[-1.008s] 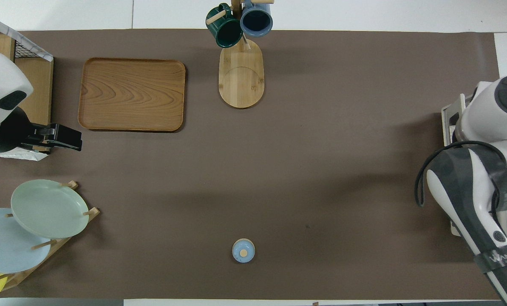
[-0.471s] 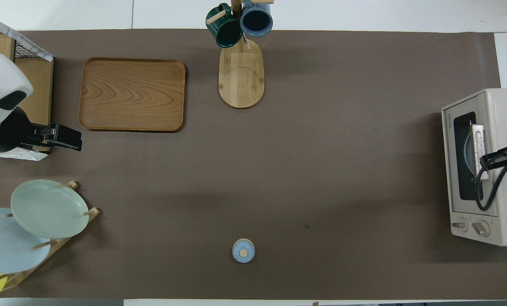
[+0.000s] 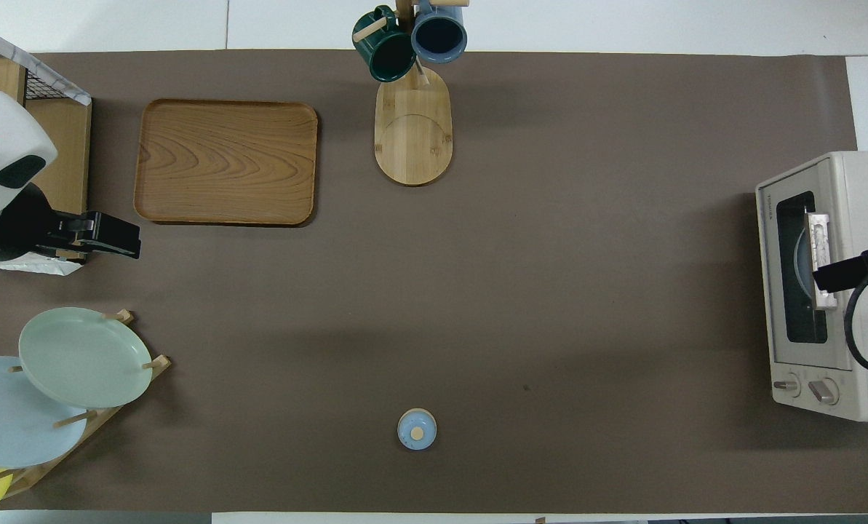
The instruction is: Put eggplant into oven
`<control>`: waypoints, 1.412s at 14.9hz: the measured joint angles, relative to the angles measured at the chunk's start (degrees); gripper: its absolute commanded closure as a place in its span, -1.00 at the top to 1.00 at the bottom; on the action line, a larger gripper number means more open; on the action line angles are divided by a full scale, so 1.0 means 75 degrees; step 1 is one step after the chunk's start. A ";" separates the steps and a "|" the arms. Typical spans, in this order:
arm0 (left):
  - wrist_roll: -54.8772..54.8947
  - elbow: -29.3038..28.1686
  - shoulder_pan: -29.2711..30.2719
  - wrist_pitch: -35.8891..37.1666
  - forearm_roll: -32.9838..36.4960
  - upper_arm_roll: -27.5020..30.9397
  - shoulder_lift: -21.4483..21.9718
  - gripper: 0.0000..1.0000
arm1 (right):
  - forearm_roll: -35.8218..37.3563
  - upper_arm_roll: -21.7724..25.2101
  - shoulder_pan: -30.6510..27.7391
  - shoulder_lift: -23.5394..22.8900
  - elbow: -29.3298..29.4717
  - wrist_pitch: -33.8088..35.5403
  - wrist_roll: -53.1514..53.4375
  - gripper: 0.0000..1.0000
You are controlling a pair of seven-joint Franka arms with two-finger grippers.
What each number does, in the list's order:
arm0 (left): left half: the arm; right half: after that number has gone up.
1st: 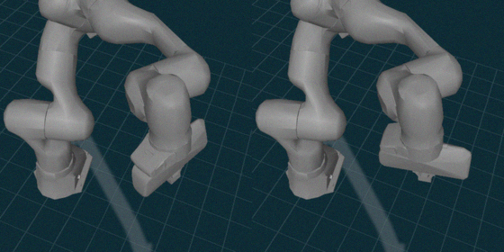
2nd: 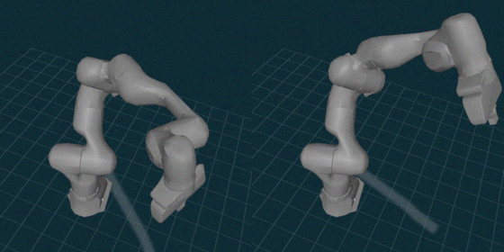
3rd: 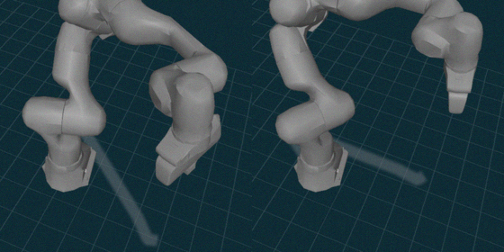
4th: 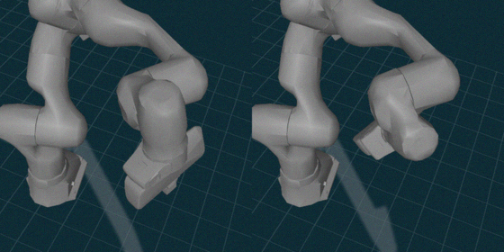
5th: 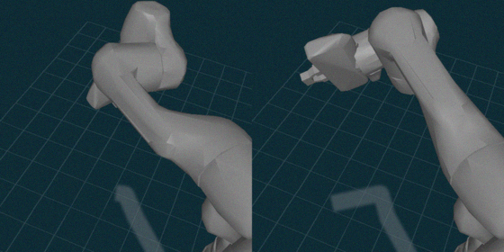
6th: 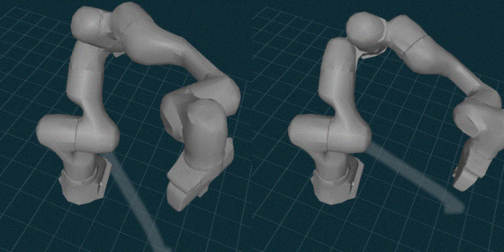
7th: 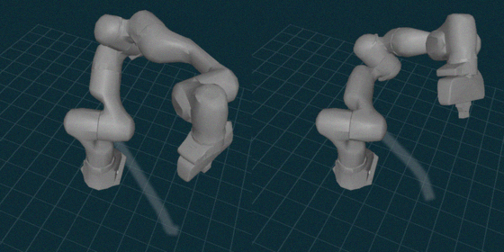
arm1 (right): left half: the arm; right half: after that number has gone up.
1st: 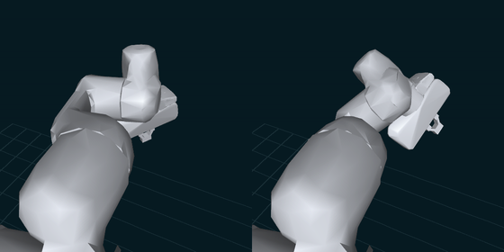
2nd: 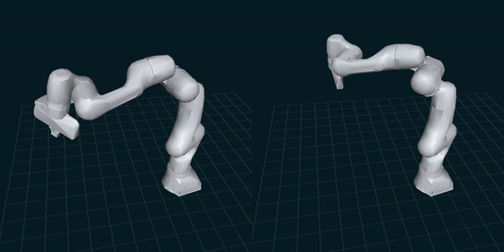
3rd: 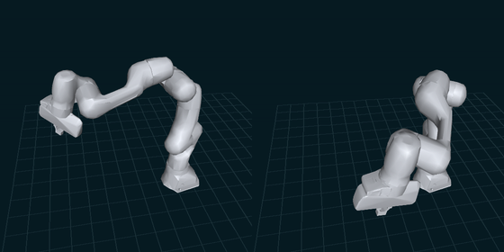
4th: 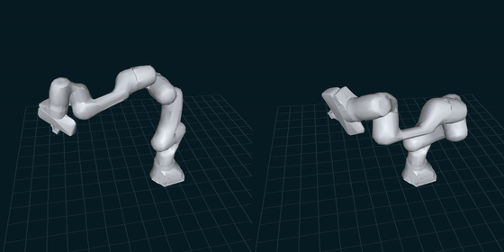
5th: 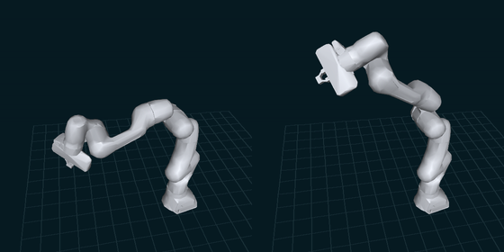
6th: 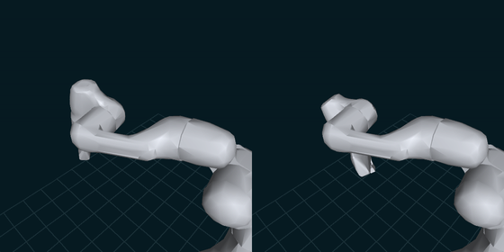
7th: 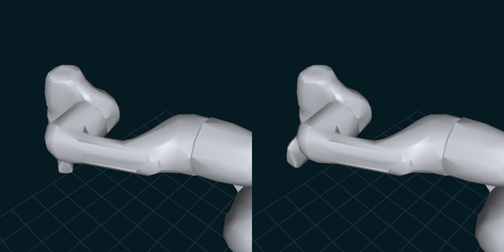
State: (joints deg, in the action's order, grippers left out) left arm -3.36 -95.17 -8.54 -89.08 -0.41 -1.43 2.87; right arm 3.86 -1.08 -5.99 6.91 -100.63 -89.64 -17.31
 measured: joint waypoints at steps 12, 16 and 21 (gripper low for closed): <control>0.0000 0.0000 0.0000 0.0000 0.0000 0.0000 0.0000 1.00 | 0.0005 0.0440 0.1153 -0.0566 0.0862 0.0738 0.1477 1.00; 0.0000 0.0000 0.0000 0.0000 0.0000 0.0000 0.0000 1.00 | 0.0005 0.0658 0.1220 -0.0614 0.0862 0.0797 0.1486 1.00; 0.0000 0.0000 0.0000 0.0000 0.0000 0.0000 0.0000 1.00 | 0.0005 0.0653 0.1250 -0.0630 0.0869 0.0798 0.1486 1.00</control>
State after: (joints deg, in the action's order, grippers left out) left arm -3.36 -95.17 -8.54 -89.08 -0.41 -1.43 2.87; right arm 3.90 3.82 3.39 2.19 -94.12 -83.65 -6.16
